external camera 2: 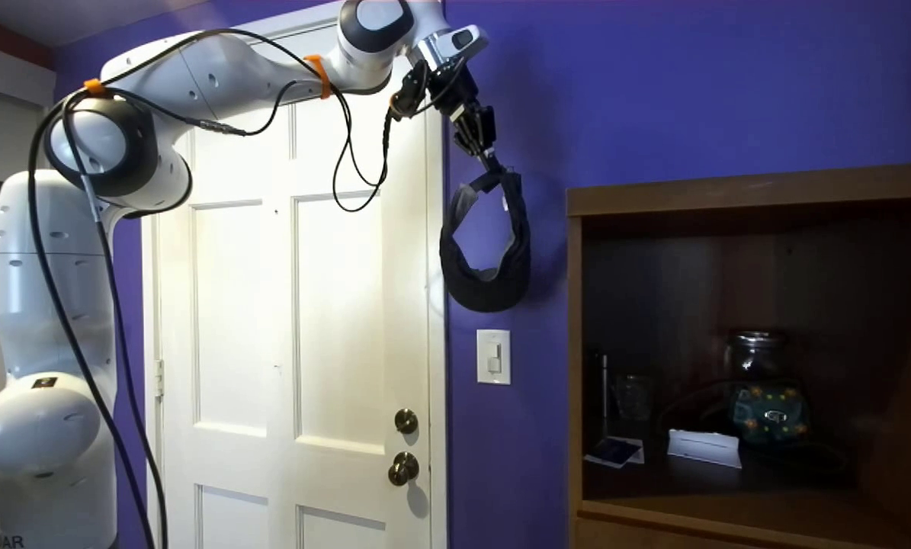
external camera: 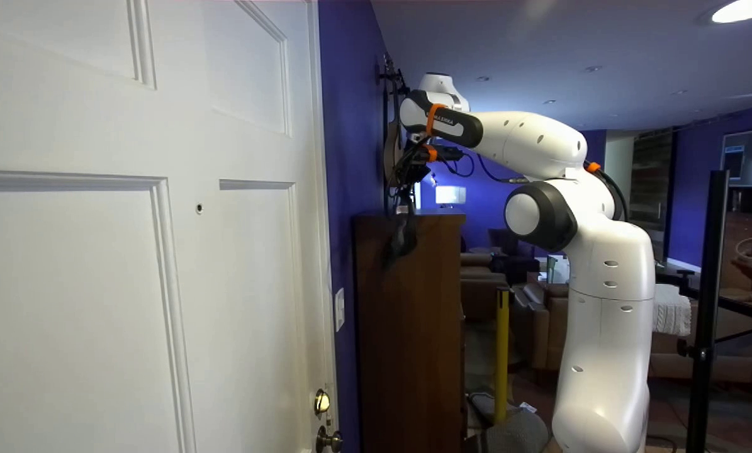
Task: Remove the half sports cap from the top of the cabinet and hang it on the door hanging nail
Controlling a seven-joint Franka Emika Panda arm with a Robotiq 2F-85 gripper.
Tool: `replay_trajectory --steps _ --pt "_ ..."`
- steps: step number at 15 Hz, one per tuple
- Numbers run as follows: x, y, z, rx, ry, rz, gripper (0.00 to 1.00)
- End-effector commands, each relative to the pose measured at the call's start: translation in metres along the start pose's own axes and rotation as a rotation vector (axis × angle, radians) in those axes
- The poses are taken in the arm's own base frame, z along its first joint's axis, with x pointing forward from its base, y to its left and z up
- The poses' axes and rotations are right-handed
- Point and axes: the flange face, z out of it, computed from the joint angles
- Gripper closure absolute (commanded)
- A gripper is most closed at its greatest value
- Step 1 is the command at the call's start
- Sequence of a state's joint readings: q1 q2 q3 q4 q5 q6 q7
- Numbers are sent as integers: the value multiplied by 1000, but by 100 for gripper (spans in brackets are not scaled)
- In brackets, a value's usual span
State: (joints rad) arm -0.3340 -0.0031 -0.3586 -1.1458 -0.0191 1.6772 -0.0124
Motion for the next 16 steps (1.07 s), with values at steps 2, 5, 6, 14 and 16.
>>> replay_trajectory --steps 2,5,6,14,16 --pt "-5 -16 -3 22 -5 -11 100" --pt "-14 -47 -6 57 -25 -21 100" --pt "-17 -61 -7 71 -30 -25 100" --pt "-72 -164 -25 194 -125 28 100" --pt "-87 -184 -25 212 -131 38 100"
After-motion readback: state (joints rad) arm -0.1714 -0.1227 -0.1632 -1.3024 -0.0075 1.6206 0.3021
